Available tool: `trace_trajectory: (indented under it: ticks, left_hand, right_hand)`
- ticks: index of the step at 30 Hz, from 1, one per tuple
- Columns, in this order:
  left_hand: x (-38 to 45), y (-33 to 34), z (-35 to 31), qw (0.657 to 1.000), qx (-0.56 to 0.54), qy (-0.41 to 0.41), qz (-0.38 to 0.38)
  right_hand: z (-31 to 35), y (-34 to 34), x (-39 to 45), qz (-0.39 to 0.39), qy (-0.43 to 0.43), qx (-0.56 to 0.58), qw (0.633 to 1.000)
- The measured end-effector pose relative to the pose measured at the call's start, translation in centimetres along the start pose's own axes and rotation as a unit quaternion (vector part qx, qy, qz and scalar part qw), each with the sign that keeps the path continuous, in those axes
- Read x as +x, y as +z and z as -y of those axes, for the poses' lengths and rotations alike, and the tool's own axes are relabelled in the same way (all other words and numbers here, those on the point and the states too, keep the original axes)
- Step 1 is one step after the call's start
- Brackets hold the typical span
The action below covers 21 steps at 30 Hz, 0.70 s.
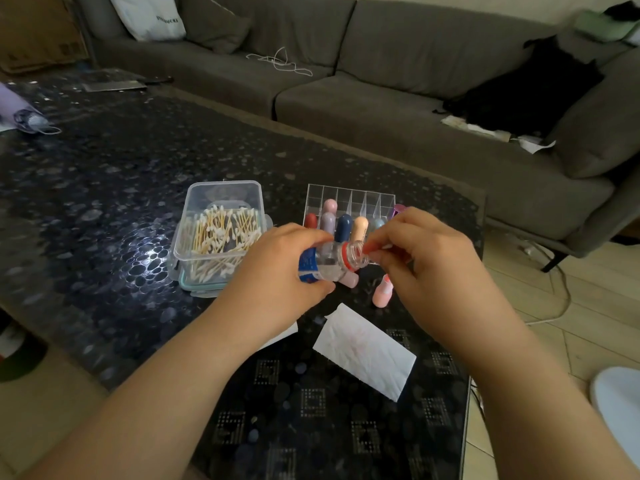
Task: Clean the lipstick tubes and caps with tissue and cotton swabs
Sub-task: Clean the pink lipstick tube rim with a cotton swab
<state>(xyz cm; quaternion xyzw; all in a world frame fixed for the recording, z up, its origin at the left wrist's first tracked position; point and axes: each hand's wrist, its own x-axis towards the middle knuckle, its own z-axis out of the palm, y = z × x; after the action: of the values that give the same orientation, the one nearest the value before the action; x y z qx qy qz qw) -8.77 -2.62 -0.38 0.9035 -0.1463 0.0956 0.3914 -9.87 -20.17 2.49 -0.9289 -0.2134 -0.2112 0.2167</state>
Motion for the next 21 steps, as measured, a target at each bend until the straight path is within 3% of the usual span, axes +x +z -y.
trace_trajectory:
  ticks: [5, 11, 21]
  left_hand:
    - [0.3, -0.1, 0.0, 0.994, -0.089, -0.055, -0.014]
    - [0.7, 0.9, -0.1, 0.987, -0.115, -0.108, 0.011]
    - [1.7, 3.1, 1.4, 0.991, 0.031, -0.126, 0.007]
  right_hand:
    - [0.0, -1.3, -0.2, -0.063, 0.040, 0.028, 0.997]
    - [0.0, -1.0, -0.5, -0.037, 0.122, 0.058, 0.990]
    - [-1.6, -0.7, -1.0, -0.037, 0.270, 0.142, 0.952]
